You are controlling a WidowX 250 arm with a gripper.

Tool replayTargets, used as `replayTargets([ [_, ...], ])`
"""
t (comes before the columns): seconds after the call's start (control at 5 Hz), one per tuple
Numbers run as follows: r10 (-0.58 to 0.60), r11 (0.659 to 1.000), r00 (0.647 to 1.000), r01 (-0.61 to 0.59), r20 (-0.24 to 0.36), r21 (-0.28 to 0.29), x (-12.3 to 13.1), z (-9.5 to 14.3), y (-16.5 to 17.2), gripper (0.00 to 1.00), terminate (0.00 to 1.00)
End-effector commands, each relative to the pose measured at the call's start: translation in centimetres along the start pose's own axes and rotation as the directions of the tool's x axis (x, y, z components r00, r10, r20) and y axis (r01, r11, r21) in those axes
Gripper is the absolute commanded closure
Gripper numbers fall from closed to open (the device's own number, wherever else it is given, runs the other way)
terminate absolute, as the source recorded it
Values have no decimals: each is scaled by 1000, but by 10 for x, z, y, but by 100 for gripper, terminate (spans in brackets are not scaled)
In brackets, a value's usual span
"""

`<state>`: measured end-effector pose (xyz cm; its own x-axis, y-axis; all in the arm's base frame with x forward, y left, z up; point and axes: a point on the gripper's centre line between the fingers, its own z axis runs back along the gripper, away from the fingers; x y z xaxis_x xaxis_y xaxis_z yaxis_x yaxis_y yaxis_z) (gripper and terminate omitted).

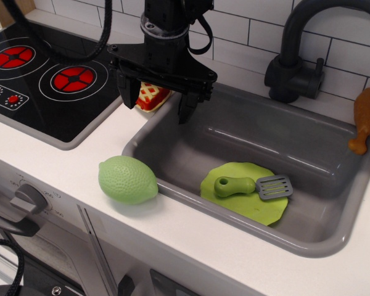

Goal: Take spatula off plate sink

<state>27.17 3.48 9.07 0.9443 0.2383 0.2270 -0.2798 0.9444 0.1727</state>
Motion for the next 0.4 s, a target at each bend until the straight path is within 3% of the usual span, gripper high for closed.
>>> replayTargets([
  [0.0, 0, 1000, 1000, 0, 0, 0, 0, 0, 0, 0, 0],
  [0.2, -244, 970, 968, 245, 65, 0, -7, -10, -26, 0, 0],
])
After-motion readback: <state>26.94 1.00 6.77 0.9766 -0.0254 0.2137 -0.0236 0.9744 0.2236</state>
